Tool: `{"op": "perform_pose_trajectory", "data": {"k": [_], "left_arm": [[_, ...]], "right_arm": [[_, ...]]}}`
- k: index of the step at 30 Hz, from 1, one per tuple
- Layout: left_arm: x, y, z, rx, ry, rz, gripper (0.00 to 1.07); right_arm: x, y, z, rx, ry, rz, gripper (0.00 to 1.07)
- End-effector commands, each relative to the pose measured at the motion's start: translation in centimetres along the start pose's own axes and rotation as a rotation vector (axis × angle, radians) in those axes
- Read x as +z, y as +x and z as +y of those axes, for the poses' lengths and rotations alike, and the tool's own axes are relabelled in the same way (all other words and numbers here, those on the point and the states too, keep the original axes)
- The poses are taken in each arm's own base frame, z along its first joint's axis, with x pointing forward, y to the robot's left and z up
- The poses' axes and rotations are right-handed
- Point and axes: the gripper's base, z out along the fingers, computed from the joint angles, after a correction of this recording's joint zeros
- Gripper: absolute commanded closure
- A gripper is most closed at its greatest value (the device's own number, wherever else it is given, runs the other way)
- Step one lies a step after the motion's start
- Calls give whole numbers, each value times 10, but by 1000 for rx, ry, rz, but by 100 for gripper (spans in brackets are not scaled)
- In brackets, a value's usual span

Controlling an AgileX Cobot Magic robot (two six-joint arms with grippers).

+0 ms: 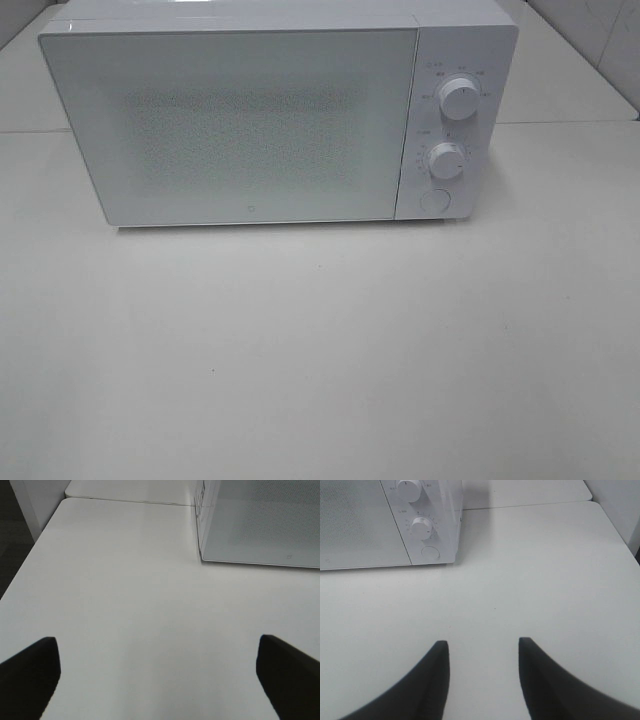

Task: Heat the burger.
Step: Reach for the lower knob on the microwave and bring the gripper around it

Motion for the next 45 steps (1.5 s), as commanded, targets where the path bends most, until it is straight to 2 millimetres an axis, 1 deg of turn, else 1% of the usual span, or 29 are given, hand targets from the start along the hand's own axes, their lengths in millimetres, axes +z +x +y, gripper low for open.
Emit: {"op": "perform_pose_trajectory", "data": {"k": [1,3,4,5,6,7,8,11,15,16,18,19,20,21,23,24,26,27,28,29,31,33,34,35,37,39,42,44,45], "left_arm": [[-1,0,0,-1,3,-26,5],[-1,0,0,-1,3,-26,5],[-1,0,0,-1,3,-26,5],[-1,0,0,-1,3,-26,5],[-1,0,0,-1,3,-26,5],[-1,0,0,-1,3,-26,5],[-1,0,0,-1,3,-26,5],[-1,0,0,-1,3,-26,5],[-1,0,0,-1,3,-26,5],[-1,0,0,-1,3,-26,5],[-1,0,0,-1,3,-26,5],[-1,0,0,-1,3,-26,5],[-1,0,0,-1,3,-26,5],[-1,0,0,-1,3,-26,5],[-1,0,0,-1,3,-26,5],[-1,0,0,-1,3,-26,5],[-1,0,0,-1,3,-26,5],[-1,0,0,-1,3,-26,5],[-1,0,0,-1,3,-26,5],[-1,0,0,-1,3,-26,5],[-1,0,0,-1,3,-26,5],[-1,0,0,-1,3,-26,5],[-1,0,0,-1,3,-26,5],[-1,0,0,-1,3,-26,5],[-1,0,0,-1,3,-26,5],[-1,0,0,-1,3,-26,5],[-1,0,0,-1,3,-26,5],[-1,0,0,-1,3,-26,5],[-1,0,0,-1,3,-26,5]], "right_arm": [[-3,1,0,-2,-3,-30,59],[-3,0,-2,-15,16,-32,50],[-3,0,-2,-15,16,-32,50],[-4,-1,-3,-19,26,-41,39],[-4,-1,-3,-19,26,-41,39],[-5,-2,-3,-15,29,-52,33],[-7,-5,-3,-12,34,-71,22],[-8,-13,-4,-17,40,-118,16],[-5,-26,-3,-22,32,-210,18],[0,-36,-2,-29,30,-249,19],[5,-40,-2,-33,30,-260,20],[17,-50,-1,-43,29,-282,23],[17,-50,-1,-43,29,-282,23],[30,-60,1,-50,20,-320,26],[35,-64,2,-52,16,-340,28],[46,-71,3,-60,6,-393,32],[51,-74,4,-66,1,-426,34],[63,-80,6,-81,-9,-489,34],[63,-80,6,-81,-9,-489,34],[76,-81,7,-106,-13,-515,34],[81,-82,8,-117,-16,-537,34],[102,-80,10,-127,-29,-556,33],[102,-80,10,-127,-29,-556,33],[117,-74,11,-124,-39,-551,33],[124,-71,11,-123,-44,-552,33],[149,-63,13,-117,-63,-563,33],[156,-61,13,-116,-67,-553,33],[172,-59,15,-112,-77,-557,33],[172,-59,15,-112,-77,-557,33]]}}
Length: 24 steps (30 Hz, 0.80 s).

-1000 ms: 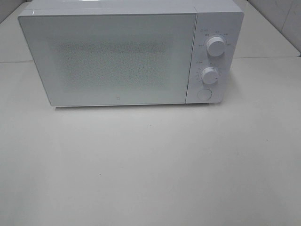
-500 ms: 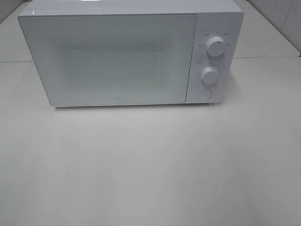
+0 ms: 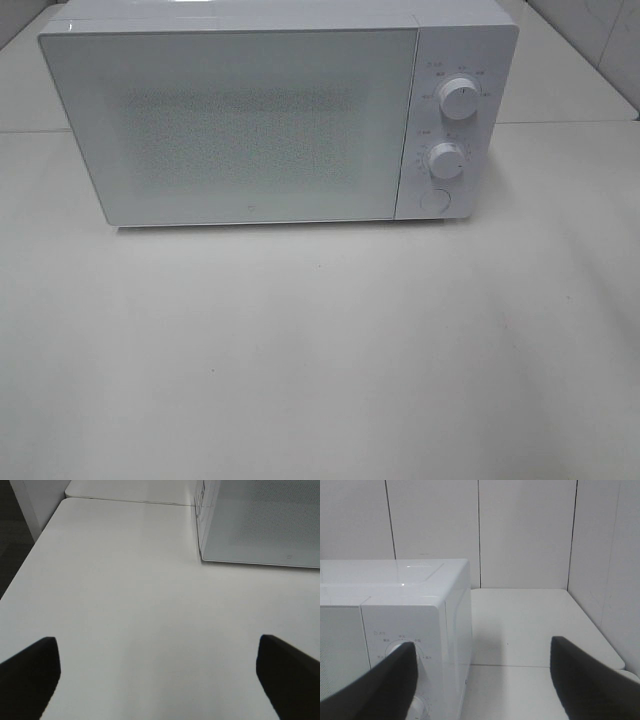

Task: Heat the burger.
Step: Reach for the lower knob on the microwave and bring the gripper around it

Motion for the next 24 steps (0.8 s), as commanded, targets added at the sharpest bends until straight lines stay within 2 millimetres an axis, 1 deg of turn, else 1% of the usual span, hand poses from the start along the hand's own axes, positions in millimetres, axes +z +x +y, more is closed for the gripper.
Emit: {"op": "perform_pose_trajectory", "data": {"k": [1,3,4,6,7,8,10,11,13,14,16,17,19,20,22,24], "left_arm": [[-1,0,0,-1,3,-26,5],[-1,0,0,-1,3,-26,5],[-1,0,0,-1,3,-26,5],[-1,0,0,-1,3,-26,5],[-1,0,0,-1,3,-26,5],[-1,0,0,-1,3,-26,5],[-1,0,0,-1,3,-26,5],[-1,0,0,-1,3,-26,5],[-1,0,0,-1,3,-26,5],[-1,0,0,-1,3,-26,5],[-1,0,0,-1,3,-26,5],[-1,0,0,-1,3,-26,5],[-1,0,0,-1,3,-26,5],[-1,0,0,-1,3,-26,5],[-1,0,0,-1,3,-26,5],[-1,0,0,-1,3,-26,5]], "right_arm": [[18,11,2,-18,-16,-39,33],[22,15,2,-16,-19,-31,33],[29,25,3,-10,-25,-11,33],[32,28,3,-8,-26,-5,33],[38,36,3,-1,-28,0,33],[38,36,3,-1,-28,0,33],[44,46,10,25,-24,16,32],[44,46,10,25,-24,16,32],[50,57,22,5,-27,40,28],[50,57,22,5,-27,40,28],[56,73,37,4,-23,51,27],[56,73,37,4,-23,51,27],[65,80,48,27,-34,59,28],[65,80,48,27,-34,59,28],[76,84,59,59,-47,58,29],[79,85,62,71,-48,59,29]]}}
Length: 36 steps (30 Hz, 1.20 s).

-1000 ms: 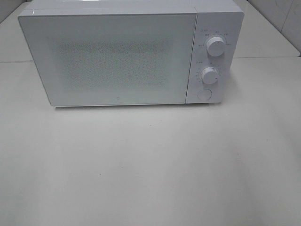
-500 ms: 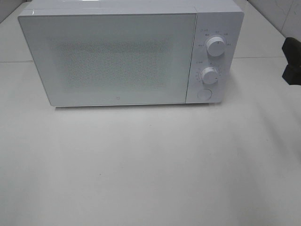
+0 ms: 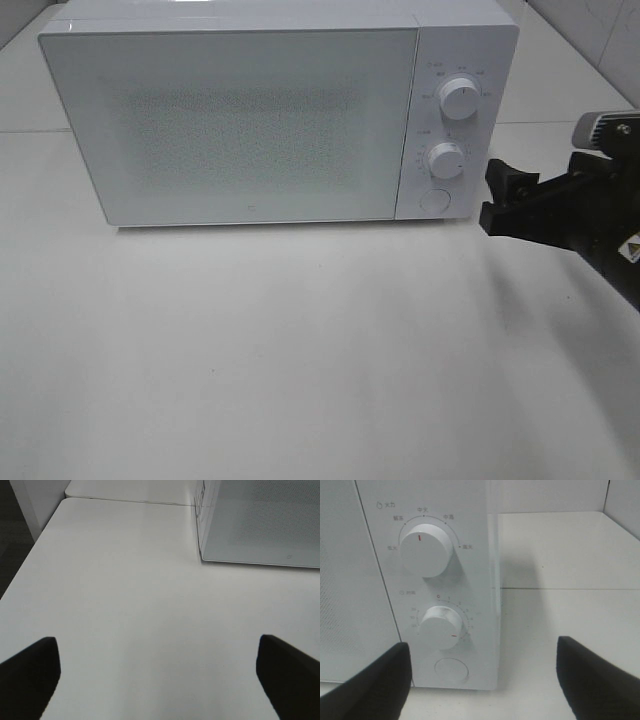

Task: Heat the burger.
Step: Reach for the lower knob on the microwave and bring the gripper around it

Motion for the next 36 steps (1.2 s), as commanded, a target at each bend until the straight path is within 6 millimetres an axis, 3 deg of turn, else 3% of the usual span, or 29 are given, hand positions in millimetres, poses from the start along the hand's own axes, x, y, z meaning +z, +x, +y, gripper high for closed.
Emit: {"op": "perform_pose_trajectory", "data": {"k": [1,3,12,36], "left_arm": [[-1,0,0,-2,4,-26,5],[-1,0,0,-2,4,-26,5],[-1,0,0,-2,4,-26,5],[-1,0,0,-1,4,-26,5]], "right_arm": [[5,-14,3,20,8,-146,29],[19,-9,17,31,-23,-133,29],[49,-1,23,57,31,-125,31],[80,12,41,32,7,-97,31]]}}
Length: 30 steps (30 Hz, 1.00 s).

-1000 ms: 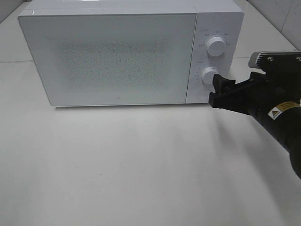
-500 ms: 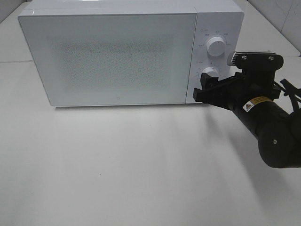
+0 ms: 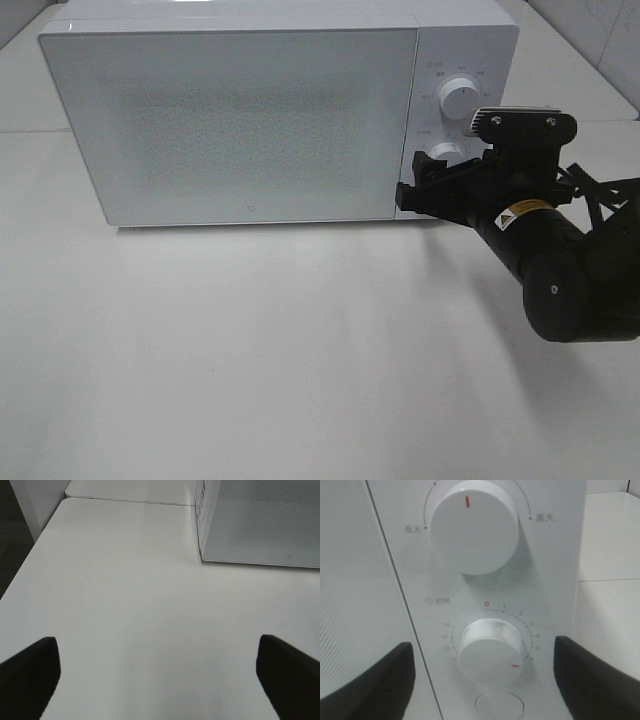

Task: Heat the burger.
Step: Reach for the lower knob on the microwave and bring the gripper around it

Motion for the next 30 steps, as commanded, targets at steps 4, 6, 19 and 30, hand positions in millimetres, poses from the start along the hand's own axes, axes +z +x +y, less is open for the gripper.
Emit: {"op": "perform_pose_trajectory", "data": {"k": [4,6,19,30], "left_arm": [[-1,0,0,-1,4,-26,5],[-1,0,0,-1,4,-26,5],[-1,0,0,-1,3,-26,5],[-1,0,0,-1,3,-26,5]], "right_arm": [[7,-11,3,-29,2,-125,31],[9,-11,3,-55,6,-122,31],[19,-13,4,-66,31,-132,31],[21,-5,2,-65,52,-114,31]]}}
